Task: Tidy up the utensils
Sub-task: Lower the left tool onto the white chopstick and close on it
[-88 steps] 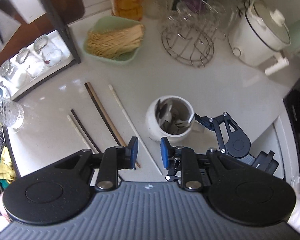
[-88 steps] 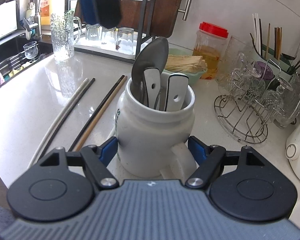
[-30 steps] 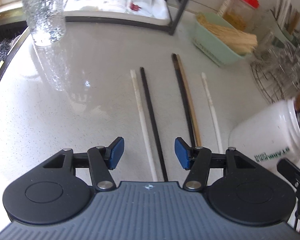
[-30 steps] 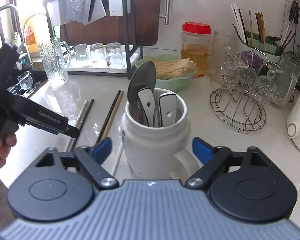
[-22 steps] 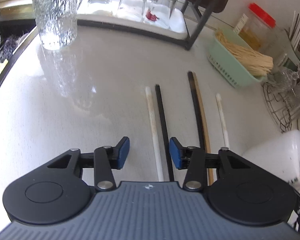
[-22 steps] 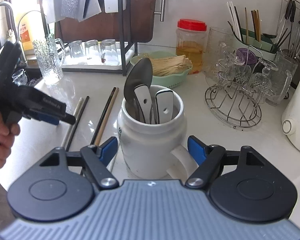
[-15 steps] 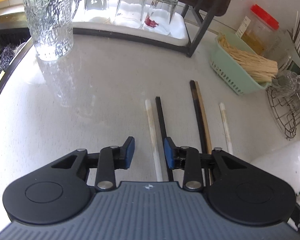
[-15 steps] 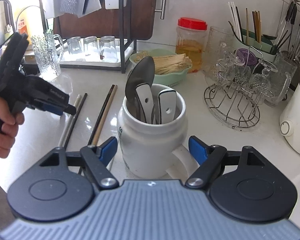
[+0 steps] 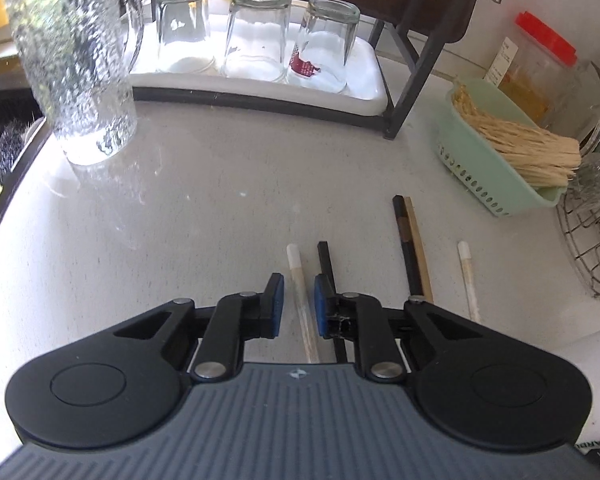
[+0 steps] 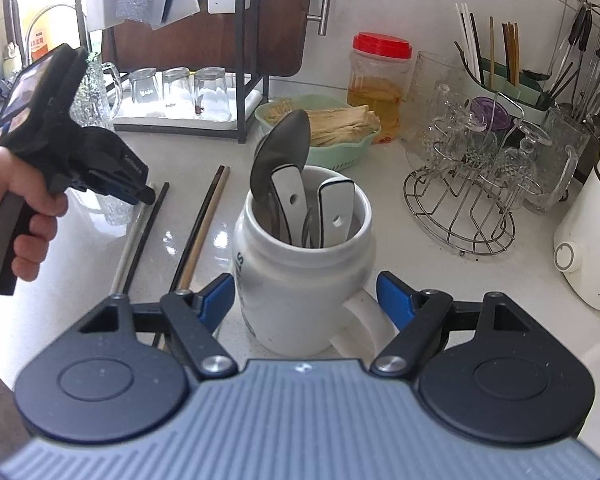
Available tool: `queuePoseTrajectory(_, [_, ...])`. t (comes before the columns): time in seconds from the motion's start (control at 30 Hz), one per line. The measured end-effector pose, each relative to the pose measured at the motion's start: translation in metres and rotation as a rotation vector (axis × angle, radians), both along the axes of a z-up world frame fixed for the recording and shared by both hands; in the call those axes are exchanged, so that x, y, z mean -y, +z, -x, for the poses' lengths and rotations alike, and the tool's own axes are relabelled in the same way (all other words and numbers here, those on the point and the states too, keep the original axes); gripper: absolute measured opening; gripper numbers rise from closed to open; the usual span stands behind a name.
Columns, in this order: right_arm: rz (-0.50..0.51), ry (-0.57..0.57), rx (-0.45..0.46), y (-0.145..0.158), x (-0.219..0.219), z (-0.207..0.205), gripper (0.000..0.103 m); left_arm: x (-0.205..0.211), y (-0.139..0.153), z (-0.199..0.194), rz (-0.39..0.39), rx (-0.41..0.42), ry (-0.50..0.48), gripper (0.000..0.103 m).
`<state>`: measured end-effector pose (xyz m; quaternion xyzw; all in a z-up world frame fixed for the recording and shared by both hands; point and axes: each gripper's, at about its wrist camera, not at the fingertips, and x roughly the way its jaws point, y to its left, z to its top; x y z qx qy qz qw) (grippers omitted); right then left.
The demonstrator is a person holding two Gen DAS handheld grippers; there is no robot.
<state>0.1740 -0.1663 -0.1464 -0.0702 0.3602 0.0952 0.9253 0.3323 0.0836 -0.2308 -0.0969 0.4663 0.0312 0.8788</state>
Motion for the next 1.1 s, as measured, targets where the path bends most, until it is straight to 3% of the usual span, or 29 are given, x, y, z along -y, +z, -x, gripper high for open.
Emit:
queuePoseTrajectory(0.13, [0.013, 0.009, -0.001, -0.001, -0.002, -0.002, 0.080, 0.006, 0.000, -0.007, -0.037, -0.011, -0.019, 0.018])
queuePoseTrajectory(0.2, [0.018, 0.013, -0.001, -0.002, -0.003, -0.003, 0.080, 0.008, 0.000, -0.009, -0.052, -0.016, -0.010, 0.010])
queuePoseTrajectory(0.27, [0.020, 0.015, -0.001, -0.002, -0.003, -0.003, 0.080, 0.008, 0.000, -0.009, -0.055, -0.017, -0.015, 0.009])
queuePoseTrajectory(0.6, [0.034, 0.031, 0.000, -0.002, -0.004, -0.004, 0.081, 0.016, 0.005, 0.012, -0.009, -0.041, -0.046, 0.007])
queuePoseTrajectory(0.87, [0.047, 0.046, 0.004, -0.004, -0.003, -0.006, 0.081, 0.027, 0.033, 0.038, 0.053, -0.010, -0.067, 0.007])
queuePoseTrajectory(1.1, [0.050, 0.065, 0.011, -0.005, -0.002, -0.005, 0.081, 0.038, 0.075, 0.066, 0.106, 0.057, -0.102, 0.007])
